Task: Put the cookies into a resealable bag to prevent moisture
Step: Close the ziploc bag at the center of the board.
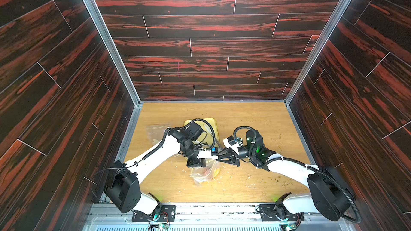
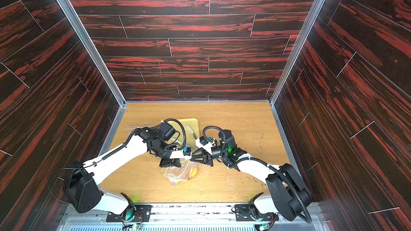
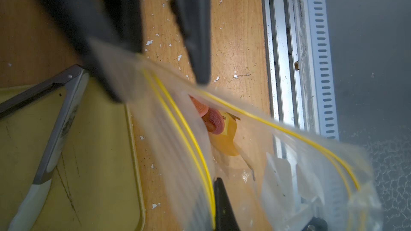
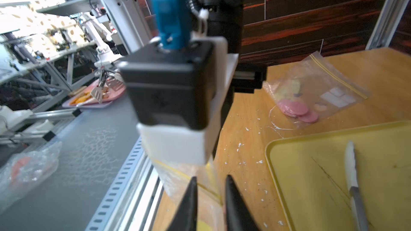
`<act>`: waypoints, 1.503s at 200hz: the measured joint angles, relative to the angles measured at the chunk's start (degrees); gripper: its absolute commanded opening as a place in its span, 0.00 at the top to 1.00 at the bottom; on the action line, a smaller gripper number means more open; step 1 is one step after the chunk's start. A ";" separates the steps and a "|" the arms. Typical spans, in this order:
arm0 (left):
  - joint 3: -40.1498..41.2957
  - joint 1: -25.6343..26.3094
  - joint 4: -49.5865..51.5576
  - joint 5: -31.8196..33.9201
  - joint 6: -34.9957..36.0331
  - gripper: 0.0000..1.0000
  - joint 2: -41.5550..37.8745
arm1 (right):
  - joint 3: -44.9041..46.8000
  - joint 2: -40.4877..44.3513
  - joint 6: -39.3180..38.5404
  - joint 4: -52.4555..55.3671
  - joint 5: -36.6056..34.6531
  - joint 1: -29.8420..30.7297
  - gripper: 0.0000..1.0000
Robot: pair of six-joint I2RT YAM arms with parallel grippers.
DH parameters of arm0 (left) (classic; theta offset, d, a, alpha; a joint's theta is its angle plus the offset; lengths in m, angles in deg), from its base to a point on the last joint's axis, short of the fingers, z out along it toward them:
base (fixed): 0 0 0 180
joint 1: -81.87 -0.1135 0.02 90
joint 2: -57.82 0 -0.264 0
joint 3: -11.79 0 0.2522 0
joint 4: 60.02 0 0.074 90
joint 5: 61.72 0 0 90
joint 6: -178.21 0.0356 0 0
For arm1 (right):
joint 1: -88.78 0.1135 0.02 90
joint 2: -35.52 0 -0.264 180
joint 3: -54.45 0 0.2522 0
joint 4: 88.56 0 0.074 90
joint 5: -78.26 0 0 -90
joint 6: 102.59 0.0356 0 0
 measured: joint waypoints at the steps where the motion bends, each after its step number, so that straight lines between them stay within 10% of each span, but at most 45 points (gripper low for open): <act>1: 0.00 -0.02 0.00 0.00 0.00 1.00 -0.02 | 0.00 0.00 -0.07 0.00 0.02 0.00 0.86; 60: 0.00 -0.96 -0.09 0.15 -1.79 0.87 -1.38 | -0.81 0.04 0.31 2.62 -0.72 0.02 1.00; 95: 0.22 -1.55 -1.16 -0.70 -4.85 0.62 -4.83 | -0.81 0.68 3.50 3.39 -4.76 -0.04 1.00; 152: 4.31 -1.81 -8.90 2.10 -23.63 0.42 -13.99 | 0.90 8.17 14.45 6.29 -15.28 -0.26 1.00; 206: 10.40 -1.86 -10.60 10.73 -35.43 0.42 -17.86 | 1.68 15.28 18.93 14.14 -23.21 -0.48 1.00; 300: 19.34 -1.92 -14.29 7.30 -35.74 0.40 -26.32 | 1.73 14.51 19.78 17.33 -25.62 -3.04 1.00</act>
